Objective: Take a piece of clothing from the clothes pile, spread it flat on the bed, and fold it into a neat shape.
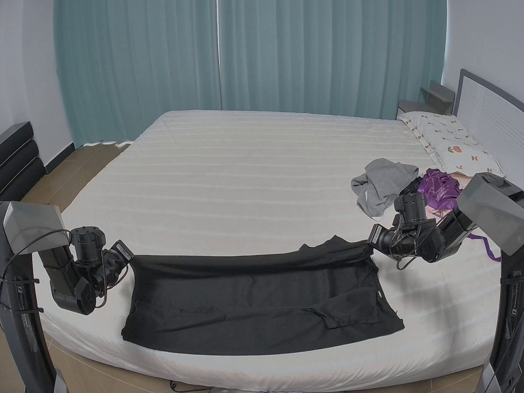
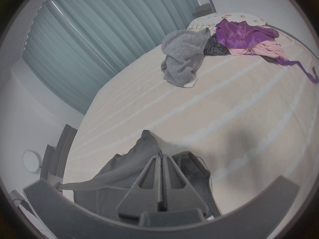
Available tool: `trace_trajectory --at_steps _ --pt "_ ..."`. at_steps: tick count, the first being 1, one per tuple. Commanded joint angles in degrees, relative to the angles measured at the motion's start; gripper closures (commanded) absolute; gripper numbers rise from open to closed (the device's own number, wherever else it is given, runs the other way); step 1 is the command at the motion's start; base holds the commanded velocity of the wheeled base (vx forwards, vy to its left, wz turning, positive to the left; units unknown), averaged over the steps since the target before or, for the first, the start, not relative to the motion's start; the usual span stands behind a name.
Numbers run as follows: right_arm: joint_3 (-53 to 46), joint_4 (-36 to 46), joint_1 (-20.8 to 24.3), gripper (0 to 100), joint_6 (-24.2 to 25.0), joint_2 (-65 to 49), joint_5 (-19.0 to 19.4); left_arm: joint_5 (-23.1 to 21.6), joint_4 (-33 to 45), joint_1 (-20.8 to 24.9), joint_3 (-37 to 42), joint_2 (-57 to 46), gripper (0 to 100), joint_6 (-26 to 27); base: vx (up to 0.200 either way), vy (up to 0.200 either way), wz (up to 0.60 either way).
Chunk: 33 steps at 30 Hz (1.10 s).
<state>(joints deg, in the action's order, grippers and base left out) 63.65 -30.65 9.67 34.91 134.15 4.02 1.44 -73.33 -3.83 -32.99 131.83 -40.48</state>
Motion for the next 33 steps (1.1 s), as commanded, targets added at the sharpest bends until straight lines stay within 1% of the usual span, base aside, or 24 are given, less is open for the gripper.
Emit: trace_trajectory --at_steps 1,6,11,13,19,28,29,33 --pt "-5.3 -1.0 -0.1 100 -0.2 -2.2 0.4 -0.5 -3.2 0.0 6.4 -0.7 100 0.2 0.000 0.000 0.00" --pt "-11.6 -3.6 -0.2 100 -0.2 -3.4 1.7 -0.6 -6.3 0.1 12.8 -0.2 100 1.3 0.000 0.000 0.00" --pt "-16.4 -6.4 -0.3 100 -0.3 -2.9 2.7 -0.6 -8.8 0.1 15.8 0.6 100 1.3 0.000 0.000 0.00" --pt "-18.0 -7.8 -1.1 100 -1.1 -2.7 2.7 -0.7 -9.2 0.2 17.5 0.9 100 1.4 0.000 0.000 0.00" --pt "-19.4 -8.0 -1.1 100 -1.9 -1.3 2.7 -0.7 -9.4 0.2 19.4 3.0 100 3.3 0.000 0.000 0.00" --pt "-19.2 -8.0 -0.5 100 -2.0 0.4 2.7 -0.7 -9.5 0.5 20.2 5.3 100 4.4 0.000 0.000 0.00" --pt "-19.0 -8.1 -0.5 0 -1.9 0.4 2.7 -0.7 -9.5 0.7 20.2 5.3 0 4.4 0.000 0.000 0.00" --pt "-19.4 -9.1 -0.6 0 -1.1 -1.3 2.9 -0.7 -9.6 0.7 20.3 4.8 0 4.4 0.000 0.000 0.00"
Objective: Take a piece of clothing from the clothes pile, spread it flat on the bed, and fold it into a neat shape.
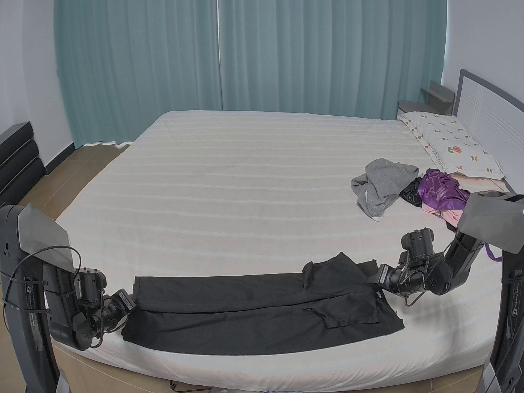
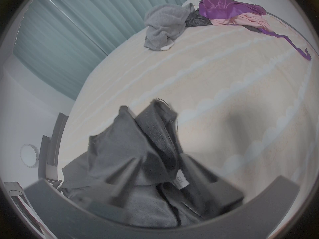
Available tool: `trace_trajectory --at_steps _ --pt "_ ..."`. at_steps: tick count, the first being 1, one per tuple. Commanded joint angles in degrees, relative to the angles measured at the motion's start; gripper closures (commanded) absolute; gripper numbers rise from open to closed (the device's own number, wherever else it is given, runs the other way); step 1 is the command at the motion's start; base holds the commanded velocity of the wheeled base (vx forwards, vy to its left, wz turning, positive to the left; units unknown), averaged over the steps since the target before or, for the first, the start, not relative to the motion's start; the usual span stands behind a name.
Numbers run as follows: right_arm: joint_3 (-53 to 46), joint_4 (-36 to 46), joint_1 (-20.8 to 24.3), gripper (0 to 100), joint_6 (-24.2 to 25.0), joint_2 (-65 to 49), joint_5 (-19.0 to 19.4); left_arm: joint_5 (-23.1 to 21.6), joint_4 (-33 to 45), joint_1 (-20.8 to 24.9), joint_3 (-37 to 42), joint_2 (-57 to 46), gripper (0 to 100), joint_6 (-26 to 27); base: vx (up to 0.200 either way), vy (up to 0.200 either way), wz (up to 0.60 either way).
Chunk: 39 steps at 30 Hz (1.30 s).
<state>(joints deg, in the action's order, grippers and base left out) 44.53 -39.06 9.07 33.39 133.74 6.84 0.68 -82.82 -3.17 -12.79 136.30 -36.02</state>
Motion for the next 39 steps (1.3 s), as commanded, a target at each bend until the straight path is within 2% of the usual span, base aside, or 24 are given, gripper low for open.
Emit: trace_trajectory --at_steps 1,7,12,16,22,28,29,33,36,39 --pt "-0.4 -1.4 -0.3 0 0.8 -1.8 0.3 0.0 -0.5 0.0 0.0 0.2 0 -0.2 0.000 0.000 0.00" --pt "-0.3 -2.2 -0.5 0 3.8 -3.0 1.4 -0.4 -1.4 -0.2 -1.9 -1.5 0 -0.6 0.000 0.000 0.00" --pt "-0.3 -5.0 -1.2 0 4.1 -2.0 1.7 -0.9 -1.1 0.2 -4.9 -2.4 0 -0.8 0.000 0.000 0.00" --pt "-0.4 -7.3 -1.0 0 4.3 -0.9 1.6 -0.9 -0.5 1.1 -10.0 -0.3 0 -0.8 0.000 0.000 0.00" --pt "1.7 -7.7 -0.9 0 8.0 1.9 1.4 0.5 0.8 1.5 -16.3 5.1 0 -0.3 0.000 0.000 0.00" --pt "3.1 -7.8 -0.8 0 8.0 3.5 0.7 1.2 0.8 1.9 -16.7 6.7 0 0.1 0.000 0.000 0.00" --pt "3.2 -7.7 -0.8 0 8.0 3.5 0.7 1.2 0.8 1.9 -16.6 6.7 100 0.1 0.000 0.000 0.00" --pt "4.3 -7.7 -0.8 0 8.0 4.2 0.6 1.3 0.5 1.9 -16.4 7.3 100 0.1 0.000 0.000 0.00" --pt "6.6 -7.3 -1.1 0 7.9 5.7 -1.3 1.7 0.2 1.9 -16.7 7.4 100 0.2 0.000 0.000 0.00" --pt "7.2 -7.6 -1.2 0 7.9 6.4 -1.7 2.2 0.2 1.9 -16.8 7.1 100 -0.1 0.000 0.000 0.00"
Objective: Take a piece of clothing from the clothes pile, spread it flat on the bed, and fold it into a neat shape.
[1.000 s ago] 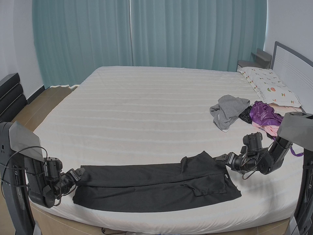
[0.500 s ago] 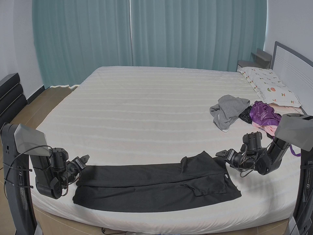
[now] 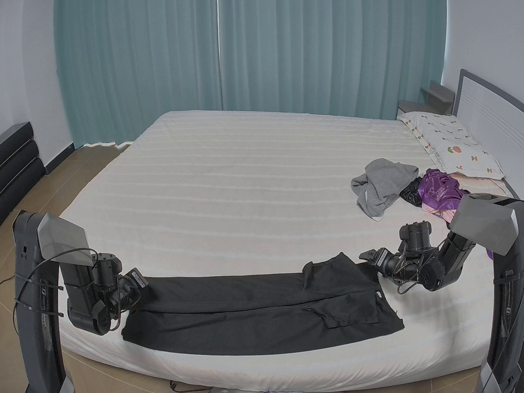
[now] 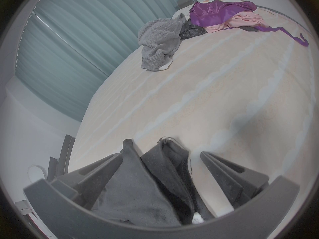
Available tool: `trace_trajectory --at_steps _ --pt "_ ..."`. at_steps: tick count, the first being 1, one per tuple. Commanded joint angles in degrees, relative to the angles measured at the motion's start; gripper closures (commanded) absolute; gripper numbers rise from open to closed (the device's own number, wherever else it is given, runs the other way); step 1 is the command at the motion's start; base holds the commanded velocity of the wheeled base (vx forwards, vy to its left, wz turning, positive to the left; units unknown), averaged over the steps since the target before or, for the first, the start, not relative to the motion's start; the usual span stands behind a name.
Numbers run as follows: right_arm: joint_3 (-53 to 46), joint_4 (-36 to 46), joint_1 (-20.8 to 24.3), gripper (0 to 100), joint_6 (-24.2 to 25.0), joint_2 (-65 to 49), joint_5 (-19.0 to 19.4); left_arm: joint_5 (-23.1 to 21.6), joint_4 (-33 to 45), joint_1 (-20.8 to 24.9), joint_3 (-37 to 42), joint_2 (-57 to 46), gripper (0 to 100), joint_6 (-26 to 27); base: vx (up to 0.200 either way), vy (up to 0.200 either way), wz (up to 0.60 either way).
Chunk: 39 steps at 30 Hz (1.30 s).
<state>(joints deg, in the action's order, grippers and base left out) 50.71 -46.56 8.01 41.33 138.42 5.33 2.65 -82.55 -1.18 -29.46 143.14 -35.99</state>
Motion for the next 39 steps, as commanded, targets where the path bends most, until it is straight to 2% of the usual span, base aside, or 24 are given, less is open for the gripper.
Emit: trace_trajectory --at_steps 1,11,13,14,27,33,39 --pt "1.6 -0.1 -0.1 0 -0.1 2.0 -0.1 0.7 -0.1 0.0 -0.2 0.1 100 -0.2 0.000 0.000 0.00" --pt "3.7 0.5 0.3 0 -0.7 4.0 -0.6 1.4 -0.1 0.0 -0.5 -0.1 100 -0.4 0.000 0.000 0.00" --pt "4.7 0.6 0.3 0 -1.4 4.9 -1.8 1.4 -0.1 0.0 -0.2 -0.1 100 -0.4 0.000 0.000 0.00" --pt "5.1 0.5 0.3 100 -1.5 5.2 -2.3 1.4 -0.1 0.0 -0.1 -0.1 100 -0.4 0.000 0.000 0.00" --pt "4.1 -0.2 -0.2 100 -0.7 3.9 -3.7 2.9 -0.1 0.1 -0.4 -3.0 100 -0.4 0.000 0.000 0.00" --pt "4.0 -0.2 -0.9 100 3.3 2.1 -4.4 3.2 0.0 0.6 -1.9 -2.8 100 -0.3 0.000 0.000 0.00" --pt "4.0 -0.3 -1.6 100 4.5 1.8 -4.4 3.3 0.6 0.6 -5.1 -2.6 100 -0.3 0.000 0.000 0.00"
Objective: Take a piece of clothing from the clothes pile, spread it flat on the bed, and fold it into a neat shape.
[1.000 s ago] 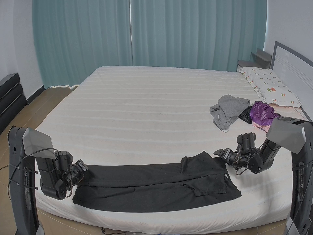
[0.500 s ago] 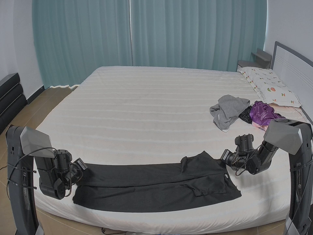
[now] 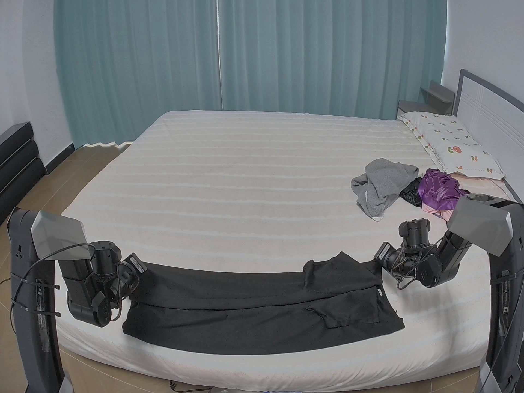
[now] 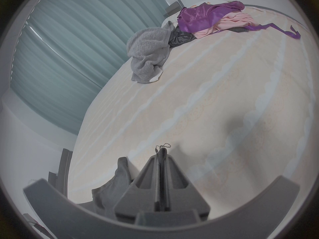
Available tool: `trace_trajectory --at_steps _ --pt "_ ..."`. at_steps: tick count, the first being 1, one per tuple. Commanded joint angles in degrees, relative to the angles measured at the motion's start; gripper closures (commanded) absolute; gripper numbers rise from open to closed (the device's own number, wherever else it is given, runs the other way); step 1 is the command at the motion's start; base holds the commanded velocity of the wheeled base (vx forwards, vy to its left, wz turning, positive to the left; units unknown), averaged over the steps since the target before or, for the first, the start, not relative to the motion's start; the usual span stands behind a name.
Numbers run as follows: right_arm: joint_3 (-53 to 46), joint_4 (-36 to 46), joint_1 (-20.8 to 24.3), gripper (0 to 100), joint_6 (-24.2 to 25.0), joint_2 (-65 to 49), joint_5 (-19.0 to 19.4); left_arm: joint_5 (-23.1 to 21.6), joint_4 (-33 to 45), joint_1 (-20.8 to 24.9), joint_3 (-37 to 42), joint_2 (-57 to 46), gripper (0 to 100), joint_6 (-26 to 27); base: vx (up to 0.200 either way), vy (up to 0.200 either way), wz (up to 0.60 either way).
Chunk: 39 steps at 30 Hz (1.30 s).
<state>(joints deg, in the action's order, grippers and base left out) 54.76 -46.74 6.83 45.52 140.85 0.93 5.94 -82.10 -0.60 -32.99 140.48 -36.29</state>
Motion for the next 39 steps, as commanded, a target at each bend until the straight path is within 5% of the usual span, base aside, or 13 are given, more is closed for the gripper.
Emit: trace_trajectory --at_steps 1,22,23,25,26,35,39 --pt "0.0 -0.1 -0.8 100 0.7 -0.8 0.0 0.0 0.3 0.0 -2.3 0.1 100 0.2 0.000 0.000 0.00" --pt "-1.5 0.0 -1.8 100 1.2 -1.1 0.0 0.0 7.9 3.6 -16.0 5.9 100 0.1 0.000 0.000 0.00" --pt "-1.8 0.0 -1.7 100 1.1 -1.1 0.0 0.0 7.9 3.6 -16.0 5.9 0 0.0 0.000 0.000 0.00" --pt "-2.6 0.0 -1.3 100 0.9 -1.2 0.0 0.0 7.8 3.5 -15.4 5.9 0 -0.3 0.000 0.000 0.00" --pt "-3.0 0.0 -1.2 0 0.9 -1.5 0.0 0.0 7.7 3.4 -15.0 5.8 0 -0.5 0.000 0.000 0.00" --pt "-14.1 -3.7 -1.5 0 1.4 -9.5 0.9 0.0 7.4 1.5 -3.0 -4.2 0 -3.4 0.000 0.000 0.00" --pt "-22.6 -12.7 -0.6 0 1.3 -12.3 1.1 -0.5 6.6 1.7 9.0 -11.7 0 -4.7 0.000 0.000 0.00"
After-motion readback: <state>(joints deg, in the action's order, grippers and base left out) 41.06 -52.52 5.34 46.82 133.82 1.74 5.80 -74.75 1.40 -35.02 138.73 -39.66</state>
